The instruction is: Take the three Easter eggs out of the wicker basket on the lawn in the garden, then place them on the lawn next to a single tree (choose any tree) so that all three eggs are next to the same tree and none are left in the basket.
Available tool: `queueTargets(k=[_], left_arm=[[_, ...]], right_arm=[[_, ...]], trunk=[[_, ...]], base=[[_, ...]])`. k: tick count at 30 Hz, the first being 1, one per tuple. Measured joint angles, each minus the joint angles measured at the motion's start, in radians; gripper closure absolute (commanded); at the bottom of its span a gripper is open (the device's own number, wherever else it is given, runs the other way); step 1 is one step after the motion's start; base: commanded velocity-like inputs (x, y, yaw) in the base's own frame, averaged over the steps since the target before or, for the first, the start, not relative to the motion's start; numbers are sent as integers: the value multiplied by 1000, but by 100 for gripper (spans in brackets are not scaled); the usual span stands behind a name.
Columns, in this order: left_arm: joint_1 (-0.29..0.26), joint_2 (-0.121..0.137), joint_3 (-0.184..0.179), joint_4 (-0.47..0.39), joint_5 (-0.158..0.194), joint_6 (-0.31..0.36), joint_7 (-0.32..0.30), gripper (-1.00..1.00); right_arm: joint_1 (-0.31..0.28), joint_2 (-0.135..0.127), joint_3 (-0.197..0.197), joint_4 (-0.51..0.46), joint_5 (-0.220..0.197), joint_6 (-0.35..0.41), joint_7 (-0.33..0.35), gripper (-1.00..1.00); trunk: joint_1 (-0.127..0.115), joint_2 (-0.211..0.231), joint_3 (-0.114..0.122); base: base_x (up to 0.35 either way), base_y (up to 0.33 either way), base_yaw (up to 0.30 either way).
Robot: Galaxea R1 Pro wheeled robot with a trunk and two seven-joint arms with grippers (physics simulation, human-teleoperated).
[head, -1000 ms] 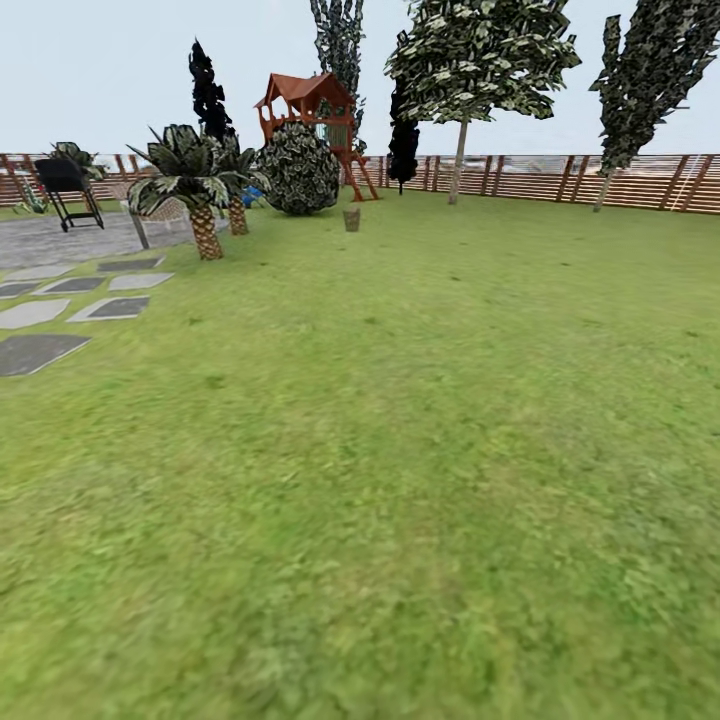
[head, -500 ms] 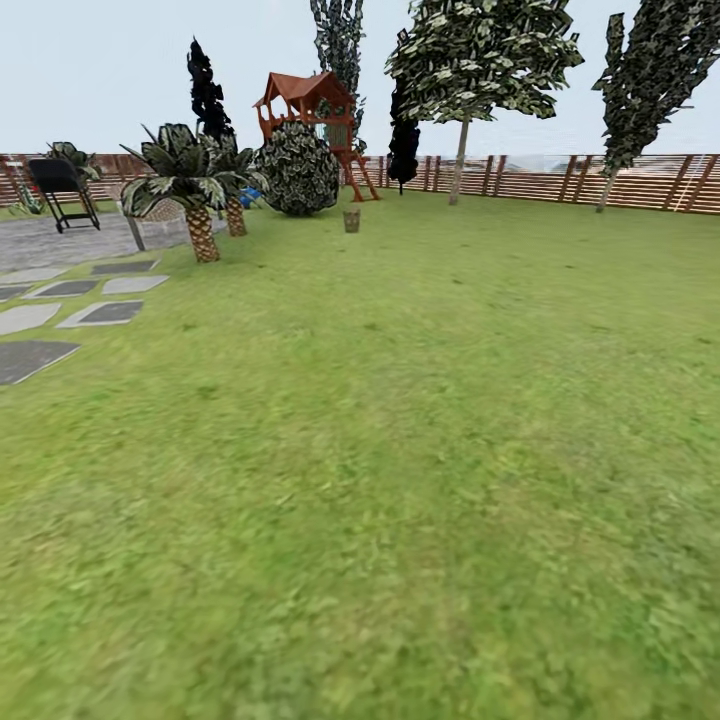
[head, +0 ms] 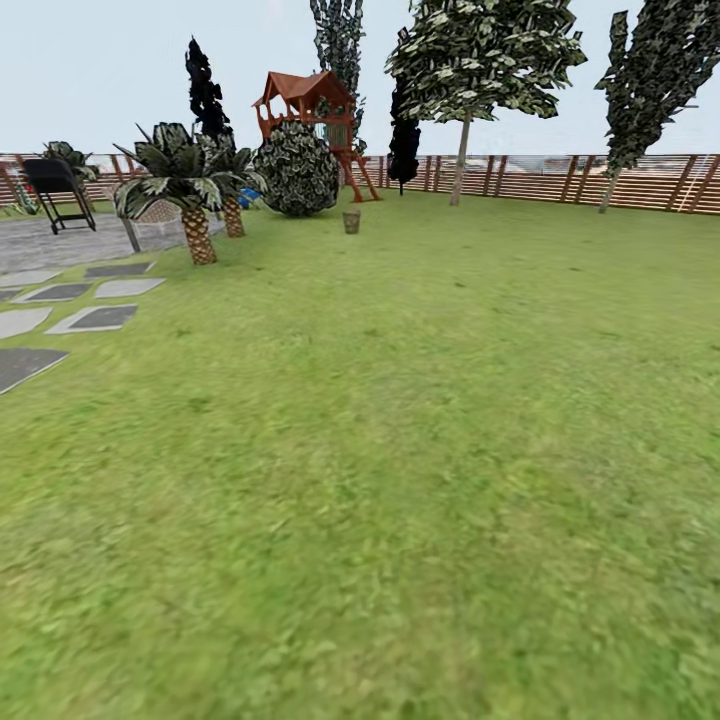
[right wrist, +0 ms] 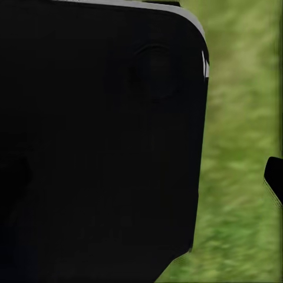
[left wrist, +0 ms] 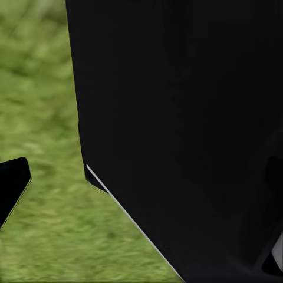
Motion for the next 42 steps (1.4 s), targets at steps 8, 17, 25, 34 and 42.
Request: queueTargets(k=[8, 17, 25, 34, 42], left_arm=[[0, 0, 0, 0, 0, 0, 0, -100], [0, 0, -1, 0, 0, 0, 0, -100], [1, -1, -1, 1, -1, 0, 0, -100], [0, -1, -1, 0, -1, 0, 0, -100], [0, -1, -1, 1, -1, 0, 0, -100]], right_arm=[[0, 0, 0, 0, 0, 0, 0, -100], [0, 0, 0, 0, 0, 0, 0, -100], [0, 0, -1, 0, 0, 0, 0, -100], [0, 0, -5, -3, -4, -1, 0, -100], [-3, 7, -5, -19, -6, 0, 1, -100]], trunk=[[0, 0, 0], [0, 0, 0], [0, 0, 0], [0, 0, 0], [0, 0, 0]], base=[[340, 0, 0], [339, 0, 0], [340, 0, 0], [340, 0, 0], [339, 0, 0]])
